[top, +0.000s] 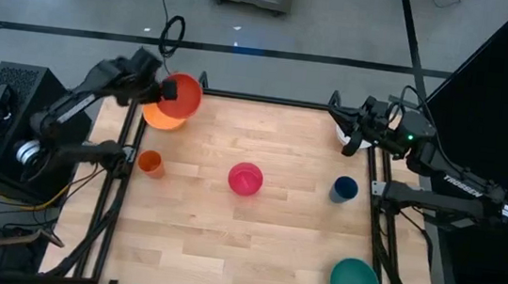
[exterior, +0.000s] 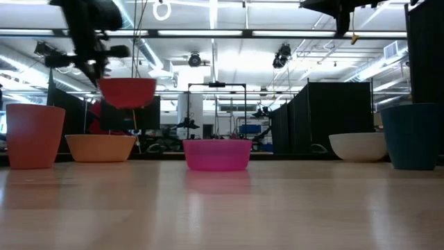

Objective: Nest bowls inside each other
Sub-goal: Stack the orange bowl on top of the yellow bowl

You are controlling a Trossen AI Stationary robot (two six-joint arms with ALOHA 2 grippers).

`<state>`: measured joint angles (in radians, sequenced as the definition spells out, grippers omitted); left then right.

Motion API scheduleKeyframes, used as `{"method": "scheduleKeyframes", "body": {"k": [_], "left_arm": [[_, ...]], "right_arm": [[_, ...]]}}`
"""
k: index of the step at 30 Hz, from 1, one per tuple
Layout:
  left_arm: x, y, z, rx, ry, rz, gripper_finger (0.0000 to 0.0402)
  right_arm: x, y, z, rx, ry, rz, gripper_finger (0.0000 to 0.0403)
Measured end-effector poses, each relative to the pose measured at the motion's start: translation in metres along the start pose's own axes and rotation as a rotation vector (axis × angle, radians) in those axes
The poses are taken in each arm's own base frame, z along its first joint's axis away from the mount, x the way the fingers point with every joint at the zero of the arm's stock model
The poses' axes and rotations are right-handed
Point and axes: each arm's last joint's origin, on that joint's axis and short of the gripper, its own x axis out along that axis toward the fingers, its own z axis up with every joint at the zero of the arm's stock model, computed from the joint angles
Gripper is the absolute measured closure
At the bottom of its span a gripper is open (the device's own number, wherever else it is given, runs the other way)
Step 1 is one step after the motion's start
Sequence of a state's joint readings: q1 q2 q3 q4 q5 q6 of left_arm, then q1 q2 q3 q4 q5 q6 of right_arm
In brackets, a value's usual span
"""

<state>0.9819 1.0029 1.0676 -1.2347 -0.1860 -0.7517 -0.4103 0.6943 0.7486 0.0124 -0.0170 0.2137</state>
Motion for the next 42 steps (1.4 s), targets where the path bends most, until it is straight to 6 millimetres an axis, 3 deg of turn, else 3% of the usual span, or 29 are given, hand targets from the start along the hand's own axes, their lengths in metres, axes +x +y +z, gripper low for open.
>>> {"method": "scheduleKeyframes", "body": {"k": [9,15,22,42], "left_arm": [[-0.002,0.039,-0.039,-0.217,-0.096,-0.028,0.0402],[0.008,0.027,-0.027,-0.236,-0.136,-0.025,0.0402],[0.035,0.008,-0.015,-0.241,-0.054,0.058,0.0402],[0.092,0.002,-0.027,-0.547,0.032,0.089,0.0402]], "right_arm": [[0.000,0.000,0.000,-0.014,0.001,-0.001,0.0403],[0.000,0.000,0.000,-0.007,0.001,0.000,0.0403],[0.000,0.002,-0.001,0.021,0.006,0.025,0.0403],[0.000,0.012,-0.003,0.024,0.022,0.092,0.0403]]}}
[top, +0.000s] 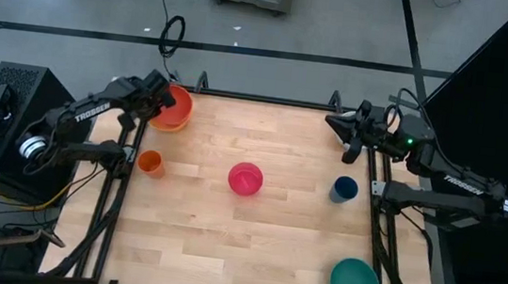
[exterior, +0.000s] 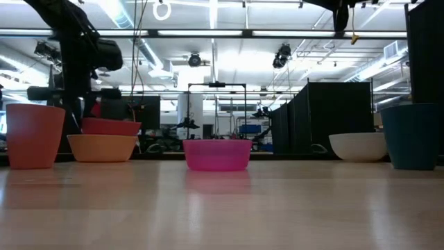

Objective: Nest bowls inside each other
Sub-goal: Stack the orange bowl on top of the yellow bowl, then move the stacked bowls to the middle left of the table

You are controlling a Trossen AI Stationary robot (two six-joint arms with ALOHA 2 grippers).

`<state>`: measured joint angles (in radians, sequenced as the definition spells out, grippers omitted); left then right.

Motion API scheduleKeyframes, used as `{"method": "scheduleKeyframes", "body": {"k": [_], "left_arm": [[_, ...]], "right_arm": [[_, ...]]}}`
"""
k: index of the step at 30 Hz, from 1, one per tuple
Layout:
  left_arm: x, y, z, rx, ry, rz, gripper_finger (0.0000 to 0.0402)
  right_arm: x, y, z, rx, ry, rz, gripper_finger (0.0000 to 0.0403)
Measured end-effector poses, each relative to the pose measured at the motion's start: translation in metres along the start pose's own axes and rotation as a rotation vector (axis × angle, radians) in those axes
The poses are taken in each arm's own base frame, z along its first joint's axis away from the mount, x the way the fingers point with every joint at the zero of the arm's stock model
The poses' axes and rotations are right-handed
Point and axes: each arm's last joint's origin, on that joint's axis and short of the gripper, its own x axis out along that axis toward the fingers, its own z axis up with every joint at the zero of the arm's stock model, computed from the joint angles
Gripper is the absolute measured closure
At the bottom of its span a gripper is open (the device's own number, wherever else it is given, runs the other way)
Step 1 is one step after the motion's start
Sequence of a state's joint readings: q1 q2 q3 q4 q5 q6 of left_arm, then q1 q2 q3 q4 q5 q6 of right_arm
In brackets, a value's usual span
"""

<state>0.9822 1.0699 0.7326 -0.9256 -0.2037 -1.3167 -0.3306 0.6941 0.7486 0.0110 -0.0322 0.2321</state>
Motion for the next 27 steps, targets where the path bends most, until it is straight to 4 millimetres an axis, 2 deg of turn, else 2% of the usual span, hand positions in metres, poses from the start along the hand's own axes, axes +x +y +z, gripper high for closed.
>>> {"method": "scheduleKeyframes", "body": {"k": [10,27], "left_arm": [[0.001,0.005,0.000,-0.014,-0.032,0.053,0.0396],[-0.012,0.001,0.002,0.157,-0.012,-0.024,0.0214]], "right_arm": [[0.000,0.000,0.000,-0.008,-0.001,-0.006,0.0403],[0.000,0.000,0.000,-0.035,-0.001,-0.009,0.0403]]}}
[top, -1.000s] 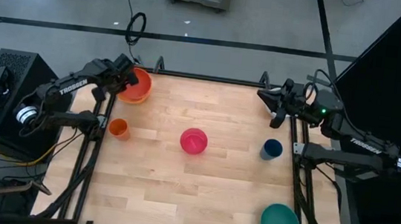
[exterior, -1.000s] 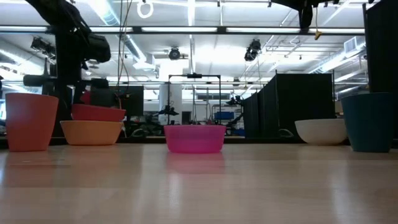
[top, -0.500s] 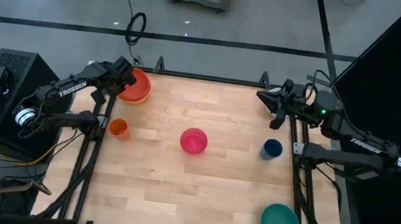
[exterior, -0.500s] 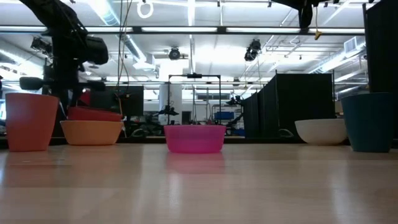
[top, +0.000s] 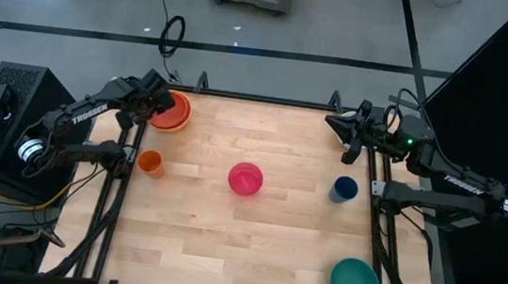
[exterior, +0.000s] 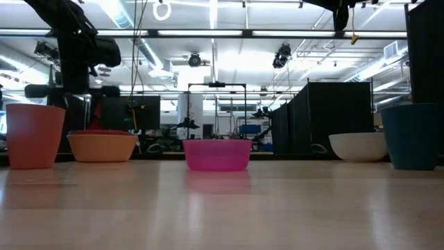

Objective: Nest bowls inside each other
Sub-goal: Move the stacked bowls to the middle left of the table

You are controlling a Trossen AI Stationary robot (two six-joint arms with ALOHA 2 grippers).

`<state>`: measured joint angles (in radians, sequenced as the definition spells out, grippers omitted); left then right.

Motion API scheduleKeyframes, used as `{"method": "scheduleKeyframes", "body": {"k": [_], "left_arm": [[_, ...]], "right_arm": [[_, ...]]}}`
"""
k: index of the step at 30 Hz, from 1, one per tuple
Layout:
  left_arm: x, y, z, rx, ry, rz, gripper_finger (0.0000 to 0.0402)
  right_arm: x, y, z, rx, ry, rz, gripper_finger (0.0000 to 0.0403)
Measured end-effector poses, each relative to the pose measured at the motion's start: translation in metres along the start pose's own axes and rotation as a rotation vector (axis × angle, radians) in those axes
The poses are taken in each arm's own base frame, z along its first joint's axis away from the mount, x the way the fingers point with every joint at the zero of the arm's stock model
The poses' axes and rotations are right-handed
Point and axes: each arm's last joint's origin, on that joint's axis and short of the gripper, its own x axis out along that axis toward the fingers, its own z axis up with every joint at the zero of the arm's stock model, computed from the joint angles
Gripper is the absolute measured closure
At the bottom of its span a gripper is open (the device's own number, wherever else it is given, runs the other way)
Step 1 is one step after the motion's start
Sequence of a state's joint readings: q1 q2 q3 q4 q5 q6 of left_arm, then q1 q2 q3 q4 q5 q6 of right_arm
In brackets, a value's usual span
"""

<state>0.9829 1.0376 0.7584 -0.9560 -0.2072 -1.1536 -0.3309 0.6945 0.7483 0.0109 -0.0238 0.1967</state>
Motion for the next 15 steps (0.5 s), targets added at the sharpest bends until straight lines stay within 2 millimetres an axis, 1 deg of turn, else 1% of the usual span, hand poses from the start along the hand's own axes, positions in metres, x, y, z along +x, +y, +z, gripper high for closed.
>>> {"method": "scheduleKeyframes", "body": {"k": [3,5,8,10,13,15], "left_arm": [[-0.013,-0.005,0.005,0.064,-0.029,-0.062,0.0189],[-0.025,-0.011,0.009,0.149,-0.040,-0.144,0.0176],[-0.041,-0.019,0.009,0.377,-0.009,-0.265,0.0160],[-0.050,-0.021,0.008,0.540,0.004,-0.298,0.0154],[-0.055,-0.020,0.002,0.768,0.004,-0.285,0.0151],[-0.051,-0.022,-0.002,0.858,0.020,-0.262,0.0146]], "right_arm": [[0.000,0.000,0.000,0.000,0.000,0.000,0.0403],[0.000,0.000,0.000,0.000,0.000,0.000,0.0403],[0.000,0.000,0.000,0.000,0.000,0.000,0.0403],[0.000,0.000,0.000,-0.001,0.000,0.000,0.0403],[0.000,0.000,0.000,-0.001,0.000,0.000,0.0403],[0.000,0.000,0.000,0.000,0.000,0.000,0.0403]]}}
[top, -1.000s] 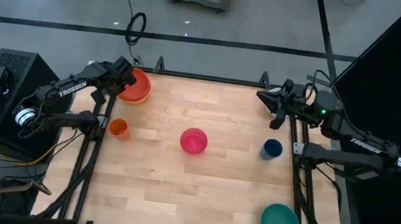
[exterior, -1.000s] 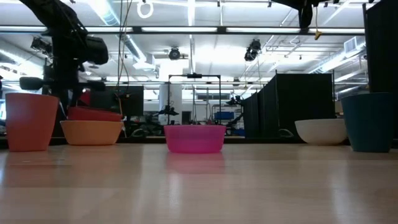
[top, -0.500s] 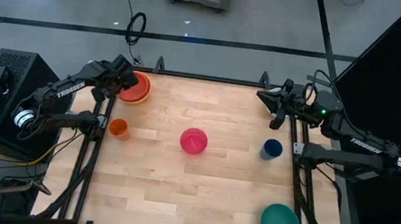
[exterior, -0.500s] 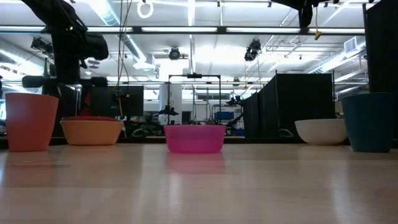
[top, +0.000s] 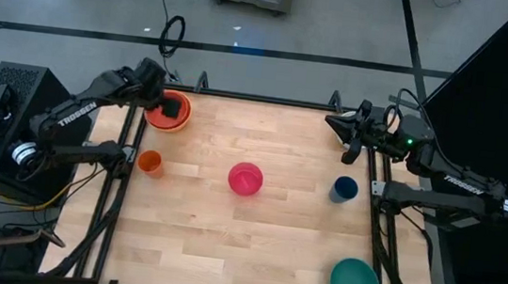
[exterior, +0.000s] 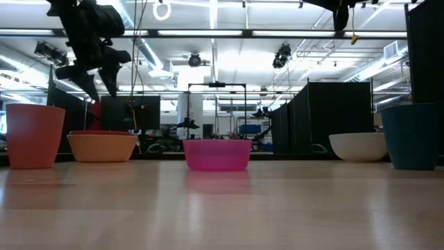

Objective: Nest bowls inside each other
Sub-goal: Move the stacked bowls to the middle left of the table

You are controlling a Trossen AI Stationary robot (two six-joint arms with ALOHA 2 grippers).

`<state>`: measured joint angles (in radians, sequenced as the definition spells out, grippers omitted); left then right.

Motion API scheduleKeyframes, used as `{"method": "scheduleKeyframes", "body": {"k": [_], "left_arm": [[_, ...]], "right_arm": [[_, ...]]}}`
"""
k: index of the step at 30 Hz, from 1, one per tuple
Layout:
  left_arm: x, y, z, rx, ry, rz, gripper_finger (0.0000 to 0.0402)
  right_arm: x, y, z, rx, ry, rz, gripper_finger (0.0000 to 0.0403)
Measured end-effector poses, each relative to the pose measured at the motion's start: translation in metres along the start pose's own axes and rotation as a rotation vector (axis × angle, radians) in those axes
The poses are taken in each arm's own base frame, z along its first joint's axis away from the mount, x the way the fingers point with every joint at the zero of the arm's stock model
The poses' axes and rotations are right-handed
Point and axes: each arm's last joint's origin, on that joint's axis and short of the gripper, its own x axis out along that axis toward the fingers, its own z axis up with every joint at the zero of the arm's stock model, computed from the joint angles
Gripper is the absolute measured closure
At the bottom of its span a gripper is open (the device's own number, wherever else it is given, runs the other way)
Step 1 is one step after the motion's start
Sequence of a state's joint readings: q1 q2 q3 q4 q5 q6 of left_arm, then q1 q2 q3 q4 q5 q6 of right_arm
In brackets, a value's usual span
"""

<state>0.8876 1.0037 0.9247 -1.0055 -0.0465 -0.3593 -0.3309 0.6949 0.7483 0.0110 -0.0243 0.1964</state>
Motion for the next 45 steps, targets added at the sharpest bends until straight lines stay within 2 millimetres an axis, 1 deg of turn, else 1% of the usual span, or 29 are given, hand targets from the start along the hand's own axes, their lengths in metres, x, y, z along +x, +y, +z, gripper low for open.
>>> {"method": "scheduleKeyframes", "body": {"k": [15,19,21,24,28,45], "left_arm": [[0.036,-0.024,-0.021,0.604,0.287,0.027,0.0103],[0.054,-0.023,-0.028,0.612,0.360,0.057,0.0088],[0.060,-0.023,-0.028,0.610,0.362,0.083,0.0083],[0.066,-0.023,-0.027,0.595,0.325,0.108,0.0080],[0.068,-0.026,-0.021,0.588,0.258,0.117,0.0080],[0.106,-0.032,-0.020,0.603,0.380,0.149,0.0120]], "right_arm": [[0.000,0.000,0.000,0.005,-0.001,0.001,0.0403],[0.000,0.000,0.000,0.005,-0.001,0.001,0.0403],[0.000,0.000,0.000,0.006,-0.001,0.001,0.0403],[0.000,0.000,0.000,0.008,-0.001,0.001,0.0403],[0.000,0.000,0.000,0.008,-0.001,0.001,0.0403],[0.000,0.000,0.000,0.008,0.001,0.000,0.0403]]}}
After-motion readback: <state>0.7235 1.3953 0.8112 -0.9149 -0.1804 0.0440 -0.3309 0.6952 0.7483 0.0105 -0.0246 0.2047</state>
